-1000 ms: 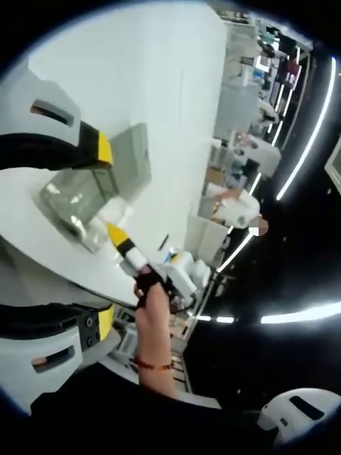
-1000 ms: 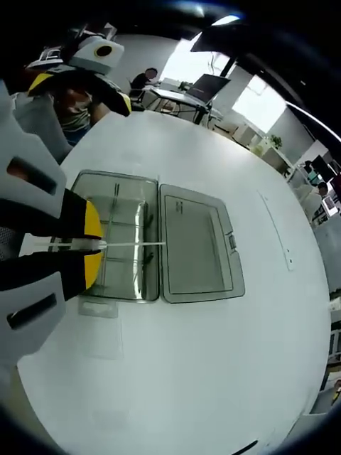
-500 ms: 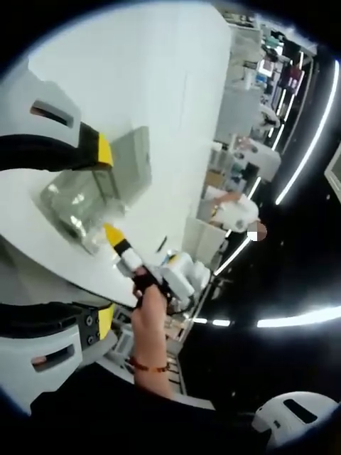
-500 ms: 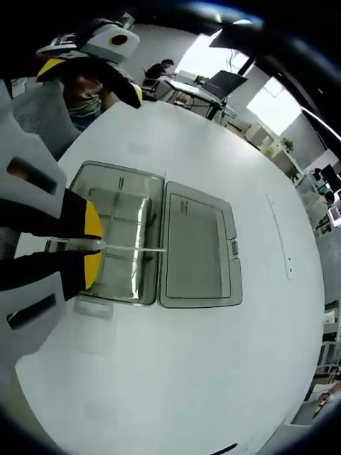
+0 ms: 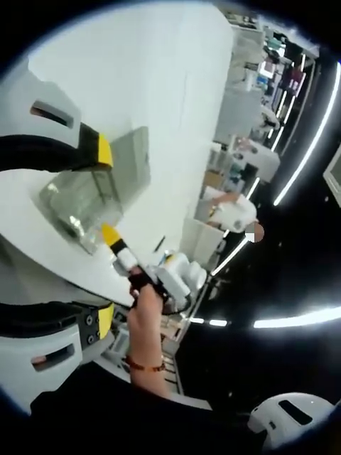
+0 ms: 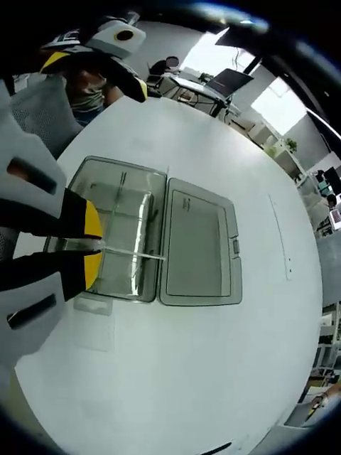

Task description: Insert the divider into the dual guide fixture by aligning both edges with the guide slots and pushing it downward to the bottom, including one-sided entry, uneven engagement, binding, and posture correction.

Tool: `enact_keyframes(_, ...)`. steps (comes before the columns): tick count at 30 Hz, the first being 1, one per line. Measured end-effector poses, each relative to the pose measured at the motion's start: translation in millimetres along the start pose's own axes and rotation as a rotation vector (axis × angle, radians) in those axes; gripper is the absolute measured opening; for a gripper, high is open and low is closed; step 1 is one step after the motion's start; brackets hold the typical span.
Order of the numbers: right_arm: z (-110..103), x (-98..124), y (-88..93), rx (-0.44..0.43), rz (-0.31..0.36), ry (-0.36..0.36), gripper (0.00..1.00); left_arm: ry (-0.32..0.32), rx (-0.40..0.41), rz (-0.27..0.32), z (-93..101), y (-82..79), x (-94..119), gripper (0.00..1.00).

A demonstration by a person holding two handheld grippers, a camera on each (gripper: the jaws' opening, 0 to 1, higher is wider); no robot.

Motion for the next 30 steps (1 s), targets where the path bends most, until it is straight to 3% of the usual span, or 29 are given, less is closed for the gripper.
enact_keyframes(30,0.6,-2.2,-0.3,0.023,-0.001,-0.004,0.00,0.006,0.004,-0.008,8.6,-1.8,-3.5,0.72)
Point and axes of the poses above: the point that each gripper's makers call its tool centre point, and the gripper's own axes: x roughly backward along the fingers, z roughly to its right, y roughly out of its underside, the point moved 6 cm from there along x, roughly backward along the fingers, and after that the axes turned 2 degrees about y, right-handed, at the moved point
